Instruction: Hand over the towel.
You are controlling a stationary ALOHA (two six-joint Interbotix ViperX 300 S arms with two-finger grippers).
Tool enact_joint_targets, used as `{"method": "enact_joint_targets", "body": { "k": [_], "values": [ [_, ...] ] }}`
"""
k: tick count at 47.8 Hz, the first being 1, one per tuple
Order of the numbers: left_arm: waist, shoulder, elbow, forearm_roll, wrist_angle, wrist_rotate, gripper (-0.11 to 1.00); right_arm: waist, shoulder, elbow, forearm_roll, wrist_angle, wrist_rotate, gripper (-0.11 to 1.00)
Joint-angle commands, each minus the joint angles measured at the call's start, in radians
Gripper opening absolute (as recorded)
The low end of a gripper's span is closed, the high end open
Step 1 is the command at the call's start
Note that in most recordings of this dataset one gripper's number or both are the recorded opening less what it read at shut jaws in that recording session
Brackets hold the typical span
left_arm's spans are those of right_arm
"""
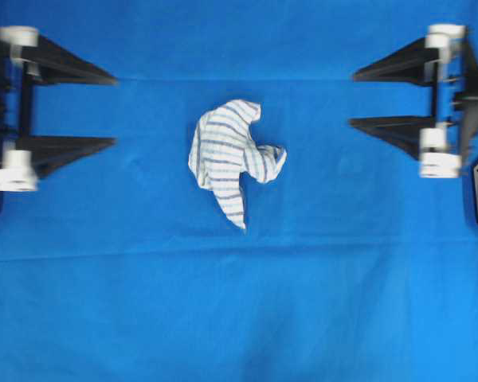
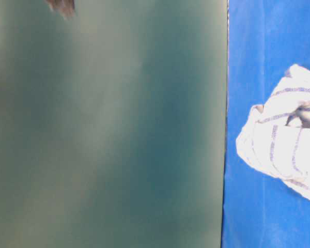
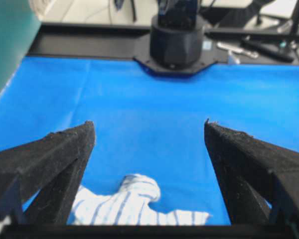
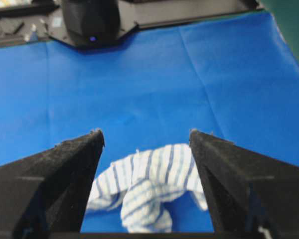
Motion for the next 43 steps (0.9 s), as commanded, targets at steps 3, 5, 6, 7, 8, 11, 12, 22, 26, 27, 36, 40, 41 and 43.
{"method": "enact_joint_targets", "body": {
  "k": [3, 5, 6, 7, 8, 11, 12, 22, 26, 27, 36, 40, 41, 43],
  "values": [
    [0.002, -0.141, 0.046, 0.002, 0.058, 0.006, 0.94, 0.000, -0.115, 0.051, 0.000, 0.026, -0.002, 0.72],
    [0.002, -0.183, 0.071, 0.002, 0.071, 0.008, 0.93, 0.000, -0.152, 0.080, 0.000, 0.023, 0.000, 0.72],
    [0.002, -0.204, 0.083, 0.002, 0.075, 0.008, 0.93, 0.000, -0.172, 0.095, 0.000, 0.023, 0.000, 0.72],
    [0.002, -0.225, 0.095, 0.002, 0.080, 0.009, 0.93, -0.002, -0.190, 0.110, 0.000, 0.021, 0.000, 0.72],
    [0.002, -0.244, 0.110, 0.002, 0.083, 0.009, 0.94, 0.000, -0.207, 0.126, 0.000, 0.020, 0.000, 0.71],
    [0.002, -0.304, 0.152, 0.002, 0.092, 0.014, 0.94, 0.000, -0.259, 0.170, 0.003, 0.014, 0.000, 0.71],
    [0.002, -0.322, 0.166, 0.003, 0.095, 0.015, 0.94, 0.000, -0.282, 0.193, 0.003, 0.011, 0.000, 0.71],
    [0.002, -0.508, 0.316, 0.003, 0.103, 0.020, 0.93, 0.000, -0.390, 0.345, 0.015, -0.063, 0.002, 0.70],
    [0.002, -0.558, 0.368, 0.002, 0.106, 0.017, 0.93, 0.000, -0.411, 0.420, 0.029, -0.133, 0.002, 0.70],
    [0.002, -0.569, 0.380, 0.002, 0.106, 0.015, 0.93, -0.002, -0.414, 0.437, 0.034, -0.155, 0.002, 0.70],
    [0.002, -0.606, 0.459, 0.002, 0.103, 0.006, 0.92, -0.002, -0.388, 0.549, 0.084, -0.321, 0.003, 0.70],
    [0.002, -0.600, 0.465, 0.002, 0.100, 0.008, 0.92, -0.002, -0.367, 0.552, 0.091, -0.331, 0.003, 0.70],
    [0.002, -0.598, 0.465, 0.002, 0.100, 0.006, 0.92, -0.002, -0.364, 0.551, 0.092, -0.331, 0.003, 0.70],
    [0.002, -0.598, 0.466, 0.002, 0.100, 0.006, 0.92, 0.000, -0.362, 0.551, 0.092, -0.331, 0.003, 0.70]
  ]
}}
